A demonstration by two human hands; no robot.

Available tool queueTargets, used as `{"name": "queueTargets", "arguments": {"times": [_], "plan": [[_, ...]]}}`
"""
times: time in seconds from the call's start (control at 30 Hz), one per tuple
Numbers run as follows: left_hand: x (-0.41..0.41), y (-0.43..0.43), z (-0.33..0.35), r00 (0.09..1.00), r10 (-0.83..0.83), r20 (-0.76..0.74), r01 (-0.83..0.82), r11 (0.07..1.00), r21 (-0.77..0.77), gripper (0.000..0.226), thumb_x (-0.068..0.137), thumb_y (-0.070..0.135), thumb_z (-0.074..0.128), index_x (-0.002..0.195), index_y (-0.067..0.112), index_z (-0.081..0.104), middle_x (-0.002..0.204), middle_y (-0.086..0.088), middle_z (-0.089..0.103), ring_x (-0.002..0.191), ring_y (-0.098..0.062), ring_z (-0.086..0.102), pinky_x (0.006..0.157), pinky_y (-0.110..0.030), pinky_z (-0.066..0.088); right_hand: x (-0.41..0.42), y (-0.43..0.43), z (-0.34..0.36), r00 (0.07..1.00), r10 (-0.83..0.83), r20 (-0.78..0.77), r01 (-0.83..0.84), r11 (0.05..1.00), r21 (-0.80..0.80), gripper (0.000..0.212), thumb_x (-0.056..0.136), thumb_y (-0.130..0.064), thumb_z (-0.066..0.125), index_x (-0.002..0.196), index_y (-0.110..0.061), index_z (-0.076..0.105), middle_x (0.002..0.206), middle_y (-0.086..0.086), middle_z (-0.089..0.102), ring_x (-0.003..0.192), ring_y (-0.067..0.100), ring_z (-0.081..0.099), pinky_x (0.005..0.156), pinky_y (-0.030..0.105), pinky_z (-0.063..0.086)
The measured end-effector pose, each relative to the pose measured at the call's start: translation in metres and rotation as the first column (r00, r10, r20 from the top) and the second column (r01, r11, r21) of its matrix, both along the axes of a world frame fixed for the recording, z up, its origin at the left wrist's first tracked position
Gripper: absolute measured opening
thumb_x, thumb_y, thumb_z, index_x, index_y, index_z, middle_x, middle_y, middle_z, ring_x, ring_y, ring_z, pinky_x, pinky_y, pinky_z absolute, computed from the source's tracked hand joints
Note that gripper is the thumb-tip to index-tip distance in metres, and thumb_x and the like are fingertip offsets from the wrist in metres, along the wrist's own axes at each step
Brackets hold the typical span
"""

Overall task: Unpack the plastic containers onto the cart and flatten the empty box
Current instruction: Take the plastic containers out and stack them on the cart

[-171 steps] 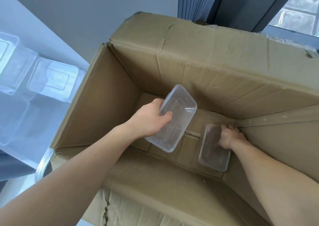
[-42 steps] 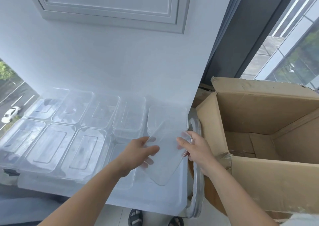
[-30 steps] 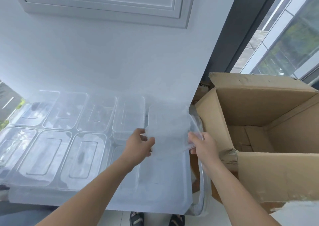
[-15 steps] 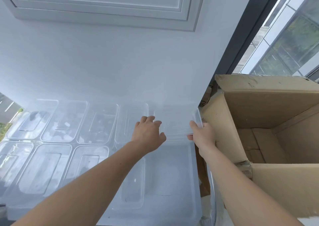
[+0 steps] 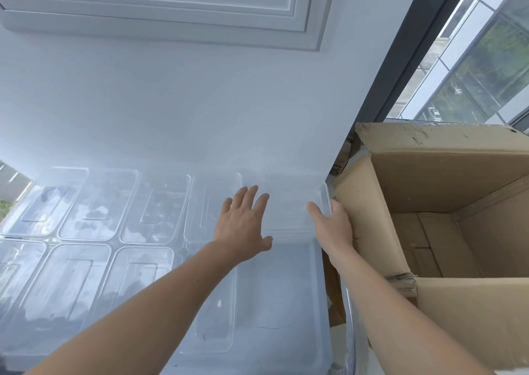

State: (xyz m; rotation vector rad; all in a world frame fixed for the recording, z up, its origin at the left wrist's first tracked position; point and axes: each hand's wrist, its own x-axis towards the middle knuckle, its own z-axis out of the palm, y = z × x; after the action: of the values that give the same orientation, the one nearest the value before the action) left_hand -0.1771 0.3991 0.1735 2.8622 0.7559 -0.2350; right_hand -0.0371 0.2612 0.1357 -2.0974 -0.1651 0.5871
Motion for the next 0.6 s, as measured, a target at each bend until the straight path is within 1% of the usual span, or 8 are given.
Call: {"name": "queueTargets", "arguments": {"times": [0.07, 0.17, 0.27, 0.33, 0.4, 0.43, 0.5, 0.6], "plan": [[0.004, 0.002, -0.003, 0.996, -0.055, -0.065, 0.059, 0.996, 0.064, 0.102, 0.084, 0.052, 0.066, 0.157, 0.025, 0.0, 0.166, -0.007, -0.003, 0.153, -0.028, -0.006, 0.123, -0.047, 0.006, 0.001, 0.0, -0.002, 0.999, 0.017, -0.033, -0.016, 1.0, 0.005, 0.046, 0.082, -0.051, 0.06, 0.117, -0.021, 0.058, 0.108, -0.005, 0.063, 0.096, 0.015, 0.061, 0.078, 0.036, 0.051], [0.009, 0.006, -0.008, 0.985, -0.099, -0.141, 0.12, 0.981, 0.15, 0.109, 0.085, 0.047, 0.069, 0.157, 0.026, -0.011, 0.165, -0.009, -0.009, 0.153, -0.03, -0.009, 0.122, -0.051, 0.003, 0.001, 0.0, -0.003, 0.999, 0.037, -0.038, -0.037, 0.999, -0.014, 0.053, 0.079, -0.053, 0.059, 0.116, -0.016, 0.056, 0.107, -0.004, 0.063, 0.096, 0.018, 0.061, 0.074, 0.036, 0.049], [0.01, 0.008, -0.012, 0.982, -0.117, -0.151, 0.147, 0.967, 0.206, 0.102, 0.089, 0.035, 0.065, 0.157, 0.025, -0.011, 0.165, -0.012, -0.007, 0.153, -0.032, -0.006, 0.121, -0.053, 0.003, 0.003, 0.0, -0.006, 0.997, 0.059, -0.043, -0.06, 0.998, -0.017, 0.058, 0.071, -0.062, 0.054, 0.104, -0.014, 0.057, 0.098, -0.002, 0.064, 0.087, 0.02, 0.061, 0.064, 0.032, 0.043], [0.011, 0.009, -0.014, 0.983, -0.123, -0.136, 0.152, 0.961, 0.23, 0.095, 0.092, 0.028, 0.061, 0.157, 0.024, -0.008, 0.165, -0.011, -0.005, 0.152, -0.032, -0.003, 0.121, -0.052, 0.004, 0.005, 0.001, -0.007, 0.997, 0.069, -0.042, -0.07, 0.998, -0.009, 0.05, 0.071, -0.06, 0.054, 0.093, -0.016, 0.051, 0.087, -0.002, 0.058, 0.076, 0.019, 0.055, 0.06, 0.03, 0.039], [0.012, 0.011, -0.014, 0.985, -0.125, -0.123, 0.151, 0.96, 0.236, 0.092, 0.093, 0.027, 0.059, 0.157, 0.023, -0.006, 0.165, -0.01, -0.003, 0.152, -0.032, -0.001, 0.12, -0.051, 0.004, 0.007, 0.003, -0.006, 0.997, 0.068, -0.041, -0.068, 0.998, 0.012, 0.037, 0.076, -0.055, 0.057, 0.084, -0.021, 0.045, 0.077, -0.006, 0.049, 0.07, 0.017, 0.047, 0.057, 0.03, 0.035], [0.013, 0.012, -0.015, 0.985, -0.125, -0.117, 0.149, 0.961, 0.232, 0.092, 0.093, 0.027, 0.059, 0.158, 0.023, -0.005, 0.165, -0.01, -0.002, 0.152, -0.031, -0.001, 0.12, -0.051, 0.005, 0.009, 0.003, -0.007, 0.997, 0.067, -0.041, -0.066, 0.998, 0.018, 0.033, 0.081, -0.051, 0.059, 0.082, -0.021, 0.045, 0.076, -0.006, 0.048, 0.068, 0.016, 0.047, 0.057, 0.03, 0.035], [0.013, 0.013, -0.016, 0.986, -0.124, -0.11, 0.146, 0.964, 0.223, 0.091, 0.093, 0.029, 0.059, 0.158, 0.023, -0.004, 0.165, -0.009, -0.003, 0.153, -0.031, -0.001, 0.12, -0.051, 0.005, 0.012, 0.002, -0.008, 0.997, 0.057, -0.053, -0.057, 0.998, 0.008, 0.03, 0.087, -0.045, 0.062, 0.09, -0.018, 0.052, 0.08, -0.005, 0.052, 0.07, 0.014, 0.051, 0.059, 0.03, 0.036], [0.011, 0.011, -0.017, 0.987, -0.118, -0.111, 0.139, 0.968, 0.21, 0.095, 0.092, 0.034, 0.061, 0.158, 0.024, -0.006, 0.166, -0.008, -0.006, 0.153, -0.031, -0.003, 0.12, -0.052, 0.005, 0.012, 0.0, -0.01, 0.997, 0.061, -0.056, -0.061, 0.998, 0.005, 0.037, 0.085, -0.048, 0.061, 0.098, -0.014, 0.055, 0.083, -0.005, 0.056, 0.075, 0.015, 0.054, 0.061, 0.03, 0.038]]}}
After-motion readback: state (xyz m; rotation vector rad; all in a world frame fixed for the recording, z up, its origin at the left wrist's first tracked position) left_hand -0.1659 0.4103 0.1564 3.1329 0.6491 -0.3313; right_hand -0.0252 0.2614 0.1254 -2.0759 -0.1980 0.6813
